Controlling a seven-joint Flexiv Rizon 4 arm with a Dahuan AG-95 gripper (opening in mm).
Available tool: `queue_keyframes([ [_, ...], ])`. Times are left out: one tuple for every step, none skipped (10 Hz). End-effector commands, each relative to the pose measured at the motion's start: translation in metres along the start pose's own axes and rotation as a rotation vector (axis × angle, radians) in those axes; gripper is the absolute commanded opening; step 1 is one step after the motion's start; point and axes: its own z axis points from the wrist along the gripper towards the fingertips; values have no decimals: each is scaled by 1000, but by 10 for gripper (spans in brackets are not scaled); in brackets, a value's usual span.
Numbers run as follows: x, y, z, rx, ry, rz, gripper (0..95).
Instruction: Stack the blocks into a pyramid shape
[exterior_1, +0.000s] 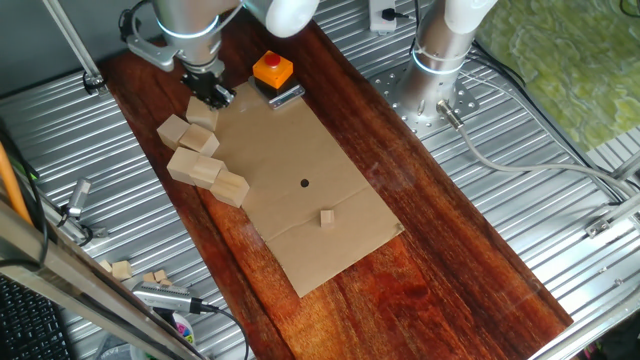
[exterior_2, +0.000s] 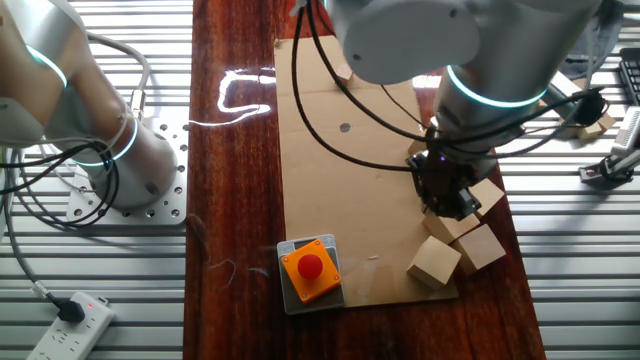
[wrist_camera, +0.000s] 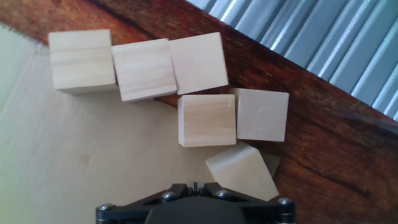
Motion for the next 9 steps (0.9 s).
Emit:
queue_keyframes([
  [-1,0,0,-12,-7,-1,0],
  [-1,0,0,-42,-20,0,0],
  [-1,0,0,-84,-37,23,0],
  [-1,0,0,-115,-38,27,0],
  [2,-6,1,-165,-30,8,190],
  [4,-15,4,-165,-38,-2,380],
  [6,-25,7,-172,-41,-16,380],
  [7,-31,11,-174,-38,-25,570],
  [9,-38,19,-177,-36,-42,570],
])
